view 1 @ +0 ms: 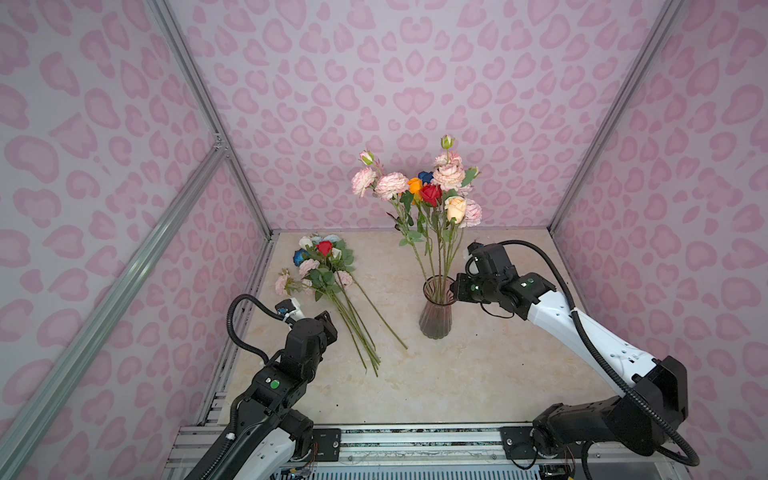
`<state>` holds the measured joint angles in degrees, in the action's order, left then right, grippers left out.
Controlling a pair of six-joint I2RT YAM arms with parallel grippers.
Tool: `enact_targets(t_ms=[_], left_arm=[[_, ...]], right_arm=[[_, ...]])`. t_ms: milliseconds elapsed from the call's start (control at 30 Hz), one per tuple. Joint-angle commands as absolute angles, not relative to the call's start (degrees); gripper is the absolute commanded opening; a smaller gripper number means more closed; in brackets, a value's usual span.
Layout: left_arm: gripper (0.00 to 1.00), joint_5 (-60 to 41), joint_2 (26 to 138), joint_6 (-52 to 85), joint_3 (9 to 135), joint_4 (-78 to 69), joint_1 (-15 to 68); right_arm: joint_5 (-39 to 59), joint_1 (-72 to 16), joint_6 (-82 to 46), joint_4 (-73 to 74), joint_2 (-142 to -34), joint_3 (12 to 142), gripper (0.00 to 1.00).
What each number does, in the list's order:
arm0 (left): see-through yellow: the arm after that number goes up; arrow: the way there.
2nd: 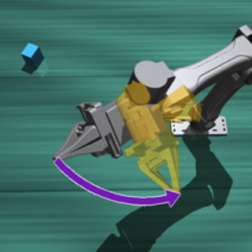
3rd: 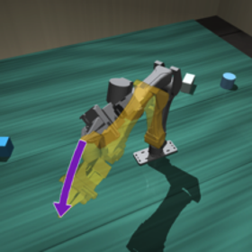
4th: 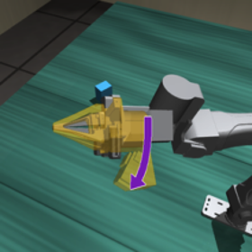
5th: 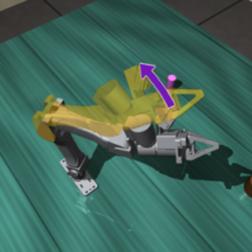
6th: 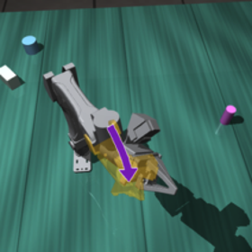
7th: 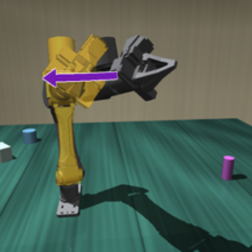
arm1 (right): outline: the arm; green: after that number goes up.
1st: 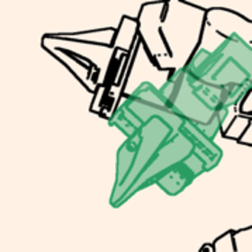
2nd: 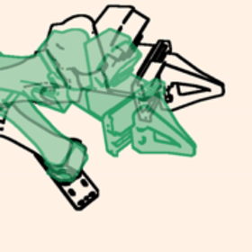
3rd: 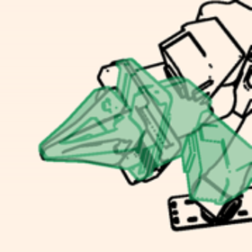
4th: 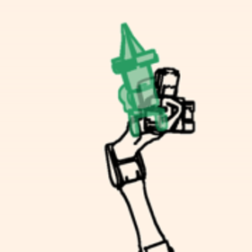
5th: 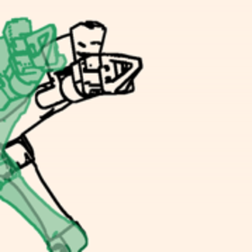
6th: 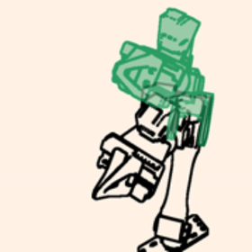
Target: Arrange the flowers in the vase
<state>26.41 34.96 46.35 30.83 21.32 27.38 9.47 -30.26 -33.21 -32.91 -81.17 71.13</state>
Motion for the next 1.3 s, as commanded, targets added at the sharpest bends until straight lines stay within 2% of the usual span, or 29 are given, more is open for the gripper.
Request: enact_targets(t_ms=[0,333,633,1133,1200,1267], left_arm=[[0.53,27.24,34.94,46.46,31.01,20.53,27.25],[0.52,26.98,34.45,46.40,31.48,21.53,27.25],[0.52,27.30,32.81,46.05,31.75,21.98,27.25],[0.53,26.08,33.13,44.52,32.29,22.23,27.25],[0.52,26.09,33.44,44.46,32.29,22.08,27.25],[0.52,25.86,33.74,44.39,32.33,21.97,27.25]], right_arm=[[8.59,-30.19,-31.48,-29.31,-84.33,74.17,0.00],[12.37,-28.61,-32.70,-25.86,-98.86,87.78,0.00],[12.00,-27.36,-32.25,-29.21,-110.64,101.21,0.00],[12.87,-26.15,-30.94,-35.43,-121.38,116.62,0.00],[13.04,-26.10,-30.94,-35.33,-121.39,116.63,0.07],[13.28,-26.10,-30.92,-35.27,-121.05,116.60,0.09]])
